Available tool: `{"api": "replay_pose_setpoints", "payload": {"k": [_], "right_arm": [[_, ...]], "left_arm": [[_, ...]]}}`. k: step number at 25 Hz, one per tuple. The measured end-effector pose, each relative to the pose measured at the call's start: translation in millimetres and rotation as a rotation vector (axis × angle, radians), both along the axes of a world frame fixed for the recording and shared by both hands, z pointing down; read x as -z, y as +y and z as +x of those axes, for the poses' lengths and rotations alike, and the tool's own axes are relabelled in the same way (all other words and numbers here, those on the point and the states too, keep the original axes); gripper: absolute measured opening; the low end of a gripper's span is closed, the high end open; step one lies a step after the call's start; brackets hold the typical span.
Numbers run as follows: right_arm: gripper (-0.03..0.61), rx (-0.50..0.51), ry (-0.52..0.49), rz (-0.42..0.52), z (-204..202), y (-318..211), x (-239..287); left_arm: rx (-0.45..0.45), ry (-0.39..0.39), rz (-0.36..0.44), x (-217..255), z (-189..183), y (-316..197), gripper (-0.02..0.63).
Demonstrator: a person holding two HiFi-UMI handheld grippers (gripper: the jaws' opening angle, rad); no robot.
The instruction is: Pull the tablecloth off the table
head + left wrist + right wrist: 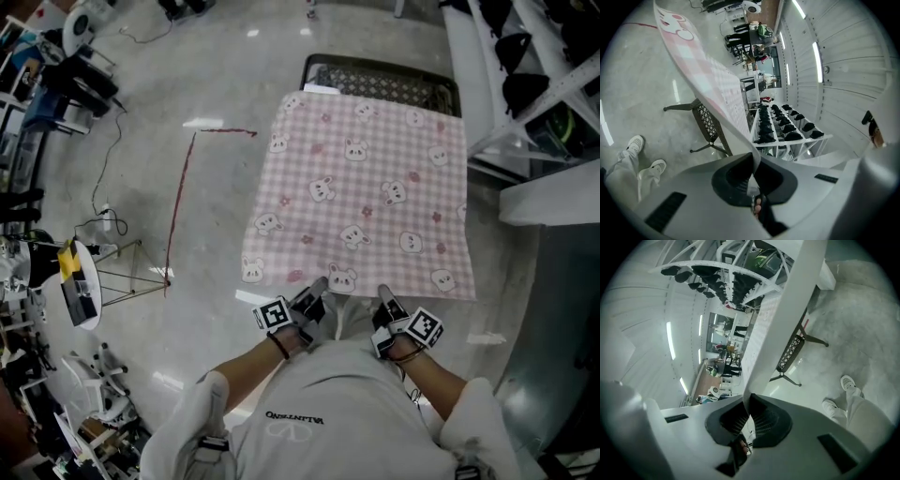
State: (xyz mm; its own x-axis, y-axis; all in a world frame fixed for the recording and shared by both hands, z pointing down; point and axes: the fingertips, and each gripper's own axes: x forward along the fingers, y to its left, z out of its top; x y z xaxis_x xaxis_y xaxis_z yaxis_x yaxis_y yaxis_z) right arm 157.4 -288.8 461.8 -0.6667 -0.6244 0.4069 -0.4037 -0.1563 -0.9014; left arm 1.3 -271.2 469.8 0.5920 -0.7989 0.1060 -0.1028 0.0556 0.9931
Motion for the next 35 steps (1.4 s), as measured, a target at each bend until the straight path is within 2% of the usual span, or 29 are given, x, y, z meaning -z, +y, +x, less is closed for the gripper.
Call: {"api": "replay_pose_setpoints", "payload": {"k": [4, 7, 10, 14, 17, 22, 26, 31, 33, 35], "right_arm": [[0.011, 0.03, -0.027, 0.056, -8.3, 10.4, 37.5], [0.01, 0.043, -0.071, 0.088, -17.6, 18.6, 67.5], [0.011, 0.064, -0.064, 0.085, -17.2, 31.9, 85.6], [0.011, 0.08, -0.1, 0.124, -24.9, 40.0, 130.5], [0.011, 0.075, -0.133, 0.163, -26.4, 42.5, 169.2], [0.011, 0.083, -0.162, 0.209, -21.2, 45.3, 229.3], [0.011, 0.116, -0.175, 0.281, -21.5, 46.2, 275.6], [0.012, 0.101, -0.177, 0.402, -17.9, 43.3, 316.2], [0.014, 0.079, -0.17, 0.432, -16.6, 43.4, 325.1], [0.014, 0.061, -0.168, 0.47, -18.9, 44.3, 340.7]], "left_arm": [[-0.018, 0.079, -0.043, 29.1, 0.9, 16.8, 0.002], [-0.1, -0.03, -0.004, 47.9, -7.7, 26.4, 0.002], [-0.181, -0.07, 0.005, 75.2, -9.9, 35.3, 0.002], [-0.261, -0.071, 0.026, 121.6, -12.2, 43.7, 0.002], [-0.283, -0.049, -0.002, 154.1, -15.5, 49.8, 0.003], [-0.337, -0.008, 0.036, 213.3, -8.2, 49.5, 0.003], [-0.394, -0.043, 0.174, 266.8, -5.4, 45.7, 0.003], [-0.394, -0.138, 0.453, 315.7, -2.1, 39.6, 0.005], [-0.366, -0.138, 0.549, 328.4, -3.2, 37.7, 0.005], [-0.336, -0.106, 0.631, 344.1, -5.8, 38.3, 0.003]]}}
